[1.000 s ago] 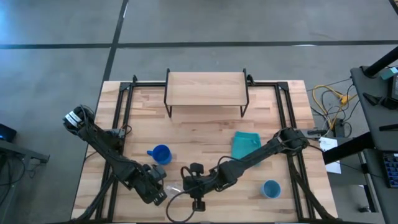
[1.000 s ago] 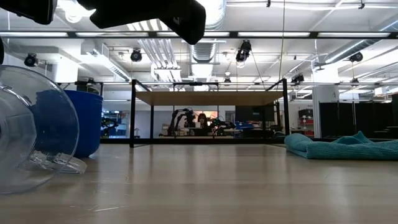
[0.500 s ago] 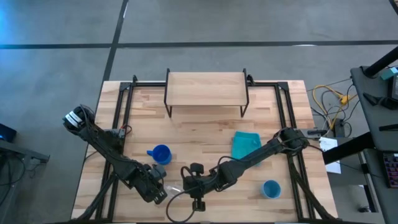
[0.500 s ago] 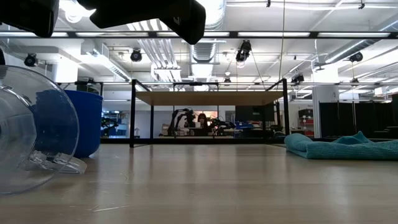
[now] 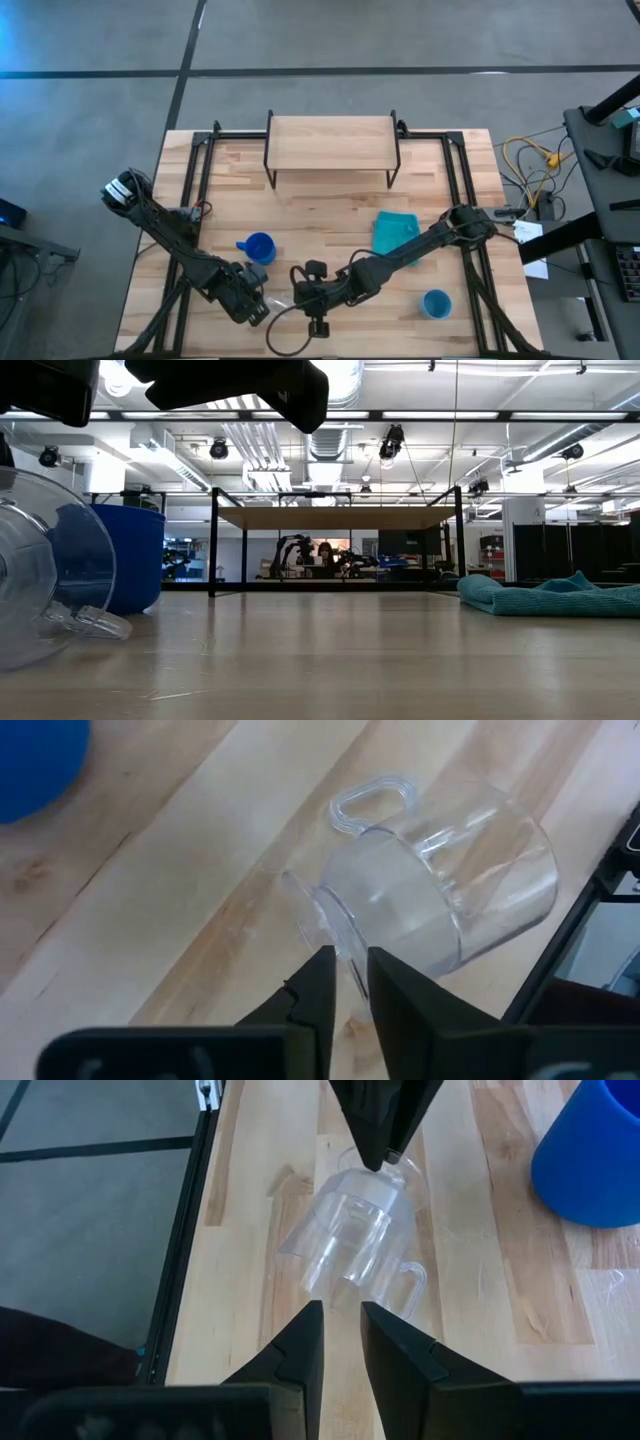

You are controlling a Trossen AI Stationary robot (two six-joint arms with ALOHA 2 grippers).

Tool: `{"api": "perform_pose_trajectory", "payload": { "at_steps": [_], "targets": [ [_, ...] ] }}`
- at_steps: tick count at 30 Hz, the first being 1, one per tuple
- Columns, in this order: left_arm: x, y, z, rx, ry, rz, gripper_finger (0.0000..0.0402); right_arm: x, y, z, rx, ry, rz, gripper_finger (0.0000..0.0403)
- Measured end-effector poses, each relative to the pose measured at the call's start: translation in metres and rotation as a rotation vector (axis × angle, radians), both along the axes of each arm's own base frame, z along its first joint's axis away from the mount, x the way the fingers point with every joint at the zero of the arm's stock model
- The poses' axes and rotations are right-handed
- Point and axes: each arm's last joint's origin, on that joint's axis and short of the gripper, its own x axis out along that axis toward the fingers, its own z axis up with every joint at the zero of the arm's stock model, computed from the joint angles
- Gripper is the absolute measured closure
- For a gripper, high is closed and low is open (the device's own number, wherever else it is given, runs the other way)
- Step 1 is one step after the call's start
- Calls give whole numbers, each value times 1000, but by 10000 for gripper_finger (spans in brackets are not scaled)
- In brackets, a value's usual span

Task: Stack small to large cups/mugs on shelf
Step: Put the transparent mug on the shelf

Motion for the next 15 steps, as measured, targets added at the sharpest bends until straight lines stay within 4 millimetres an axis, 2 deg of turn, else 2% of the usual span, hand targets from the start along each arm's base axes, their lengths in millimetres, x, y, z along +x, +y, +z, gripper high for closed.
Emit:
{"api": "perform_pose_trajectory", "payload": {
  "at_steps": [6,15],
  "targets": [
    [0,0,0,1,-1,-3,396,0,0,0,-2,-1,2,337],
    [1,-1,1,-15,-18,-3,401,0,0,0,-2,-1,3,337]
  ]
}}
